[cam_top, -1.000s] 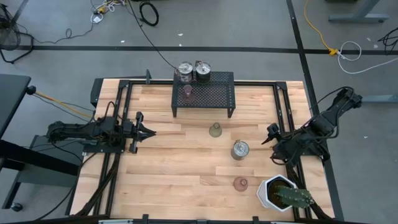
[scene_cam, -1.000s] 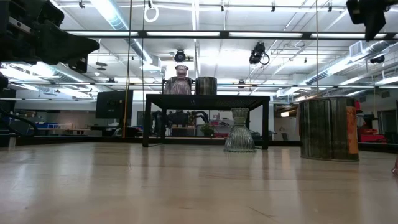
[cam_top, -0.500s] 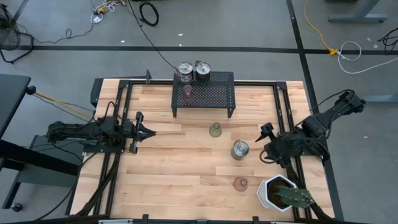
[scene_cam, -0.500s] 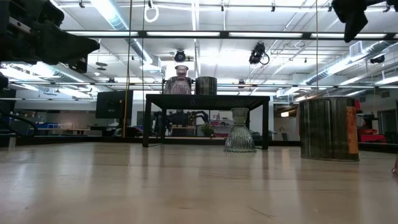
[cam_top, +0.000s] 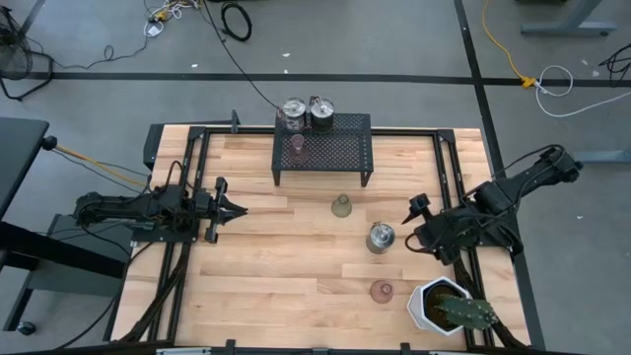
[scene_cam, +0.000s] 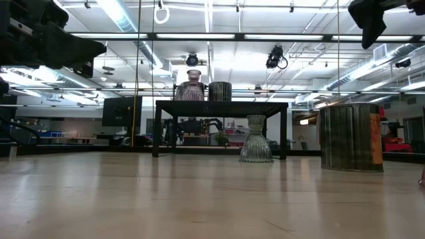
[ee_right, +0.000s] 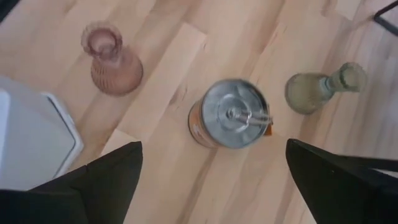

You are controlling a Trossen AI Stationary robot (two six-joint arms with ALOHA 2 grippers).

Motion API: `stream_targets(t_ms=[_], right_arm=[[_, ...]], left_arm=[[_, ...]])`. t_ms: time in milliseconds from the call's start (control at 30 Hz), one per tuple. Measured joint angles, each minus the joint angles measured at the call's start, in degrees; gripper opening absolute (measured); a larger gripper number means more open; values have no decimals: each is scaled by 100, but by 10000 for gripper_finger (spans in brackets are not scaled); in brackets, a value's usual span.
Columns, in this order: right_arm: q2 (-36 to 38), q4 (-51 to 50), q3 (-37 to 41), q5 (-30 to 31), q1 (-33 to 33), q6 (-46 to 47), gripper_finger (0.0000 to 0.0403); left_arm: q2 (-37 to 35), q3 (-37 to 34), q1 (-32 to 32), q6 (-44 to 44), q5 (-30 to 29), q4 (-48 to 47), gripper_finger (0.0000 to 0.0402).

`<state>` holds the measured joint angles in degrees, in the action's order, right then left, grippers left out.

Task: Pick & Place candle stick holders
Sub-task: Put the silver scented candle on the shelf

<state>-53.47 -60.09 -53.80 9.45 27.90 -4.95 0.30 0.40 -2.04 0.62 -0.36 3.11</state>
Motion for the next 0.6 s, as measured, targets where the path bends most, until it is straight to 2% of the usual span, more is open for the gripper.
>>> stream_targets(t_ms=[267,600], right_arm=[[-4,705,364,7,-179,42,396],[-7,1619,1160,7,-423,989,396]], left_arm=[[2,0,0,2,0,-2,34],[0,0,0,1,0,-2,34]])
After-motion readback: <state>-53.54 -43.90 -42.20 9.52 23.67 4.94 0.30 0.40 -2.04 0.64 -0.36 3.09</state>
